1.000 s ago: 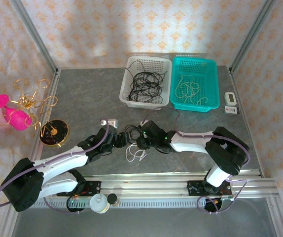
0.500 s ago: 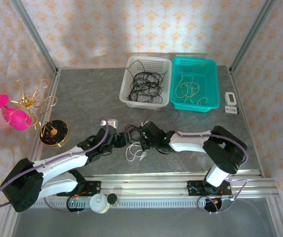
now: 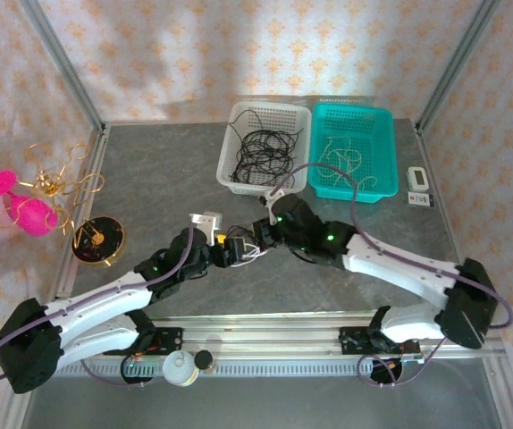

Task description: Untangle the cables

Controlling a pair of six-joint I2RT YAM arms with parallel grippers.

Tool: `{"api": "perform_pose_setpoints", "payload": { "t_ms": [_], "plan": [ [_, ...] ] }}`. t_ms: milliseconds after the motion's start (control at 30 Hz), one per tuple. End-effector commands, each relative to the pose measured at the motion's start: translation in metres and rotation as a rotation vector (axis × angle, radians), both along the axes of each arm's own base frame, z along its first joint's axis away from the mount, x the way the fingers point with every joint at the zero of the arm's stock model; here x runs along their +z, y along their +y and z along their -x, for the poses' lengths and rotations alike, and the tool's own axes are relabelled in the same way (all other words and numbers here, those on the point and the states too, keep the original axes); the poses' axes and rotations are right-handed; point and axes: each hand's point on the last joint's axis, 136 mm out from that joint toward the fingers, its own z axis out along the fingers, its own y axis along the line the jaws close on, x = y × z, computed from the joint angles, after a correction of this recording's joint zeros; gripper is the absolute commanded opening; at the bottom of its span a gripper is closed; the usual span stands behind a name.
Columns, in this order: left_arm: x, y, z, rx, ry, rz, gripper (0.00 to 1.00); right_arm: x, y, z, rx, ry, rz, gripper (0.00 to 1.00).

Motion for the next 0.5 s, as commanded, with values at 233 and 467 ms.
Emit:
{"api": "perform_pose_setpoints", "payload": {
  "t_ms": [233, 467],
  "plan": [
    [0.059, -0.013, -0.006, -0.055, -0.151, 0.16, 0.7, 0.1, -0.033, 0.002, -0.048, -0.169, -0.047, 0.0],
    [0.053, -0.012, 0.013, -0.132, -0.224, 0.219, 0.74, 0.146, -0.041, -0.011, -0.095, -0.217, -0.153, 0.0]
  ]
}}
